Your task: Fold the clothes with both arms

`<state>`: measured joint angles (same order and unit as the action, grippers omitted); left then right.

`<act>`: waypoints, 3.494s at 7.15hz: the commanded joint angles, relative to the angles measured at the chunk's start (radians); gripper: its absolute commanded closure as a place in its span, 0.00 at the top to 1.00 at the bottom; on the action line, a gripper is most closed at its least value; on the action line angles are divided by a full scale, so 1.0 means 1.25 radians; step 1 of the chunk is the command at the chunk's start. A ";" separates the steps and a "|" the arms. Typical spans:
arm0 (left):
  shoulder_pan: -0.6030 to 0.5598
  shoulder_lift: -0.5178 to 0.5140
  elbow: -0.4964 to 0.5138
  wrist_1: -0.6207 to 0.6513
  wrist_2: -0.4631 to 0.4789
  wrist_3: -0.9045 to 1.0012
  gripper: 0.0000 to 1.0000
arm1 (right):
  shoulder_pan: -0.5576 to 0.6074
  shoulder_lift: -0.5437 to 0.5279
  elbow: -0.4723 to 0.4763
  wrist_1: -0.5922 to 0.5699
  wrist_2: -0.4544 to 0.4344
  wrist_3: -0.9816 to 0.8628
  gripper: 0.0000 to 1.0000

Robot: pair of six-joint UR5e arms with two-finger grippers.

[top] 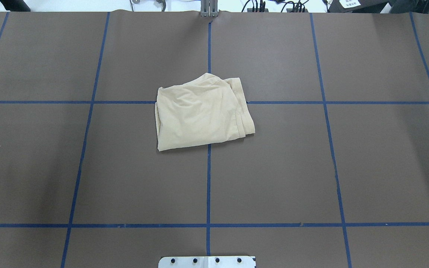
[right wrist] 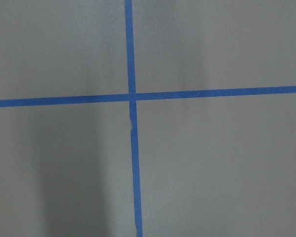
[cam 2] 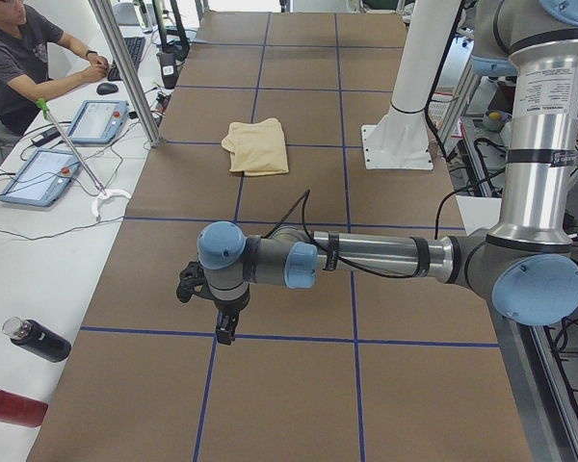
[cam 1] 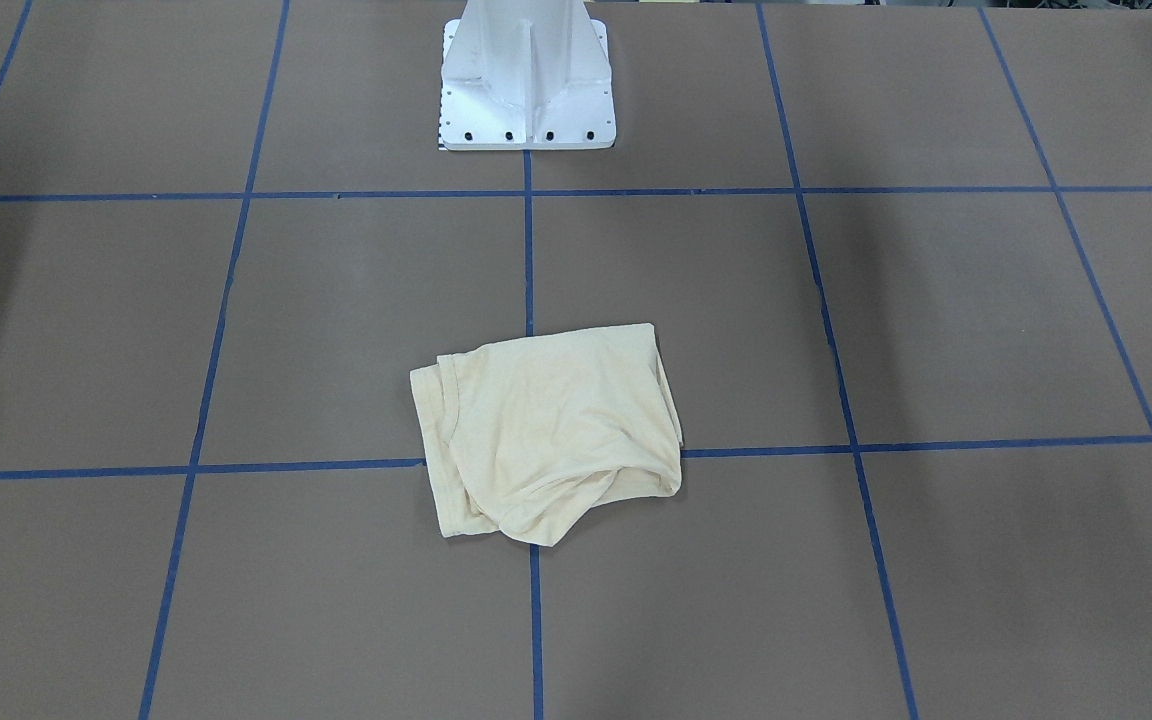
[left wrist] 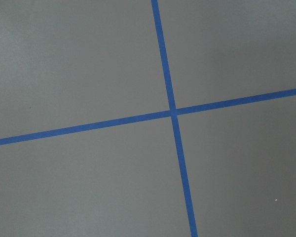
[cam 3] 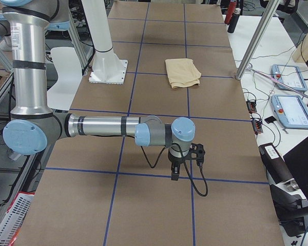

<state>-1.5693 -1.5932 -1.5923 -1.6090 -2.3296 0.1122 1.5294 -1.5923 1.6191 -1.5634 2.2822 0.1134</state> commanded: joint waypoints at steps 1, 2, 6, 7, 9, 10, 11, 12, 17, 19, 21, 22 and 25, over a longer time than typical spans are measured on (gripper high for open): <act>0.001 -0.001 0.001 0.001 -0.002 -0.006 1.00 | 0.000 0.000 -0.001 0.000 -0.001 0.001 1.00; 0.001 -0.001 0.001 0.002 -0.019 -0.008 1.00 | 0.000 0.000 -0.001 0.000 -0.001 0.001 1.00; 0.001 -0.002 -0.001 0.001 -0.032 -0.119 1.00 | 0.000 0.000 -0.001 0.000 -0.002 0.001 1.00; 0.001 -0.002 0.000 0.001 -0.035 -0.123 1.00 | 0.000 0.000 -0.001 0.000 -0.002 0.001 1.00; 0.001 -0.001 0.000 0.000 -0.052 -0.123 1.00 | 0.000 0.000 -0.001 0.001 -0.003 0.001 1.00; 0.001 -0.001 0.001 0.000 -0.052 -0.123 1.00 | 0.000 0.000 -0.001 0.001 -0.003 0.001 1.00; 0.001 -0.001 0.001 0.000 -0.052 -0.123 1.00 | 0.000 0.000 -0.001 0.001 -0.003 0.001 1.00; 0.001 -0.001 0.001 -0.001 -0.051 -0.123 1.00 | 0.000 0.000 -0.001 0.001 -0.005 0.001 1.00; 0.001 -0.001 0.006 -0.005 -0.052 -0.118 1.00 | 0.000 0.000 -0.001 0.005 -0.003 0.001 1.00; 0.001 -0.001 0.010 -0.006 -0.051 -0.118 1.00 | 0.000 0.000 0.001 0.004 -0.003 0.001 1.00; 0.001 -0.001 0.010 -0.008 -0.048 -0.118 1.00 | 0.000 -0.001 0.007 0.001 -0.001 0.003 1.00; 0.001 -0.001 0.010 -0.008 -0.047 -0.118 1.00 | 0.000 -0.001 0.007 0.001 -0.001 0.001 1.00; 0.001 -0.001 0.007 -0.008 -0.048 -0.118 1.00 | 0.000 -0.001 0.007 0.004 -0.002 0.001 1.00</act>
<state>-1.5678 -1.5938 -1.5805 -1.6183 -2.3895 -0.0353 1.5294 -1.5938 1.6266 -1.5603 2.2801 0.1151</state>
